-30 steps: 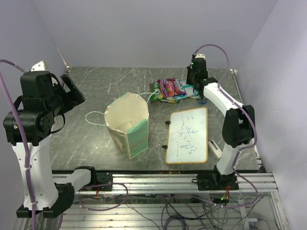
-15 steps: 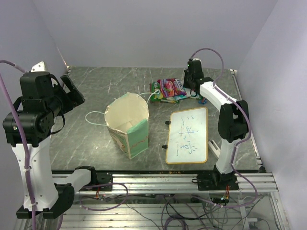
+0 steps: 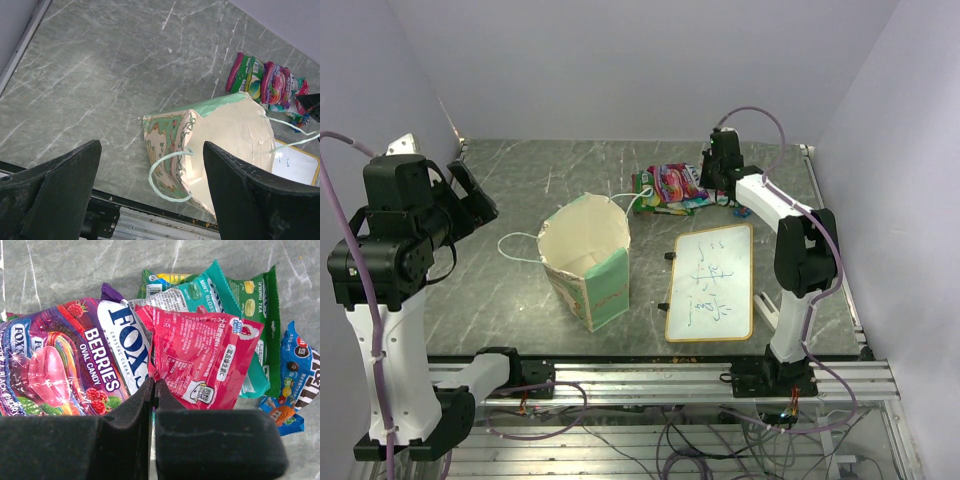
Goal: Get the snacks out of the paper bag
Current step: Place the snack at the center of the board.
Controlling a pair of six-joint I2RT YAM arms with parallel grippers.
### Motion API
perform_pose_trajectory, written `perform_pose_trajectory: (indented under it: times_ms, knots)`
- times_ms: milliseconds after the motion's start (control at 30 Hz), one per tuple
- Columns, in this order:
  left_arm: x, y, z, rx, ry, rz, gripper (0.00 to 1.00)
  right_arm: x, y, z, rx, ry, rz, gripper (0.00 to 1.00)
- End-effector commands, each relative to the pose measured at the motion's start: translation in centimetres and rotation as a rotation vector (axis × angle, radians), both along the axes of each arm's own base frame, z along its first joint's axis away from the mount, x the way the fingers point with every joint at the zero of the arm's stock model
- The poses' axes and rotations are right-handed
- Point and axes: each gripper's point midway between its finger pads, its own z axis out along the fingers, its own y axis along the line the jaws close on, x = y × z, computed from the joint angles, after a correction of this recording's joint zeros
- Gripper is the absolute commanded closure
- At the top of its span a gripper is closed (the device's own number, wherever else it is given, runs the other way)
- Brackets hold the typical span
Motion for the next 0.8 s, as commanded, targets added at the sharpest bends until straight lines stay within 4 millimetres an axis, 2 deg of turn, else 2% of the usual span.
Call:
perform_pose_trajectory:
  times_ms: [0,267,433,567,633,700,733,767]
  knots:
    - [-0.4,-0.2,0.1,-0.016,-0.009,-0.005,0.07,0.3,0.4,0.0,0.022,-0.021,0.009,0.99]
    - [-1.1,-0.5,0.3,-0.030,-0.013,-0.012,0.07,0.1,0.4,0.4,0.010,-0.031,0.025,0.79]
    - [-1.6,-0.5,0.8,-0.034,-0.026,-0.016,0.07,-0.2,0.0,3.0,-0.005,-0.068,0.027,0.66]
    - [-2.0,-0.5,1.3,-0.033,-0.038,-0.015,0.07,-1.2,-0.1,5.1,-0.042,-0.086,0.045,0.53]
    - [-2.1,-0.5,1.5,-0.031,-0.044,-0.016,0.07,-1.8,0.0,6.3,-0.059,-0.084,0.040,0.43]
    - [-2.0,-0.5,1.7,-0.025,-0.049,-0.021,0.06,-2.7,1.1,7.4,-0.063,-0.067,0.067,0.31]
    - [-1.9,-0.5,1.8,-0.022,-0.054,-0.027,0.06,-3.2,1.9,7.8,-0.060,-0.051,0.084,0.22]
    - [-1.7,-0.6,1.8,-0.020,-0.056,-0.034,0.06,-3.8,2.6,8.7,-0.051,-0.042,0.095,0.03]
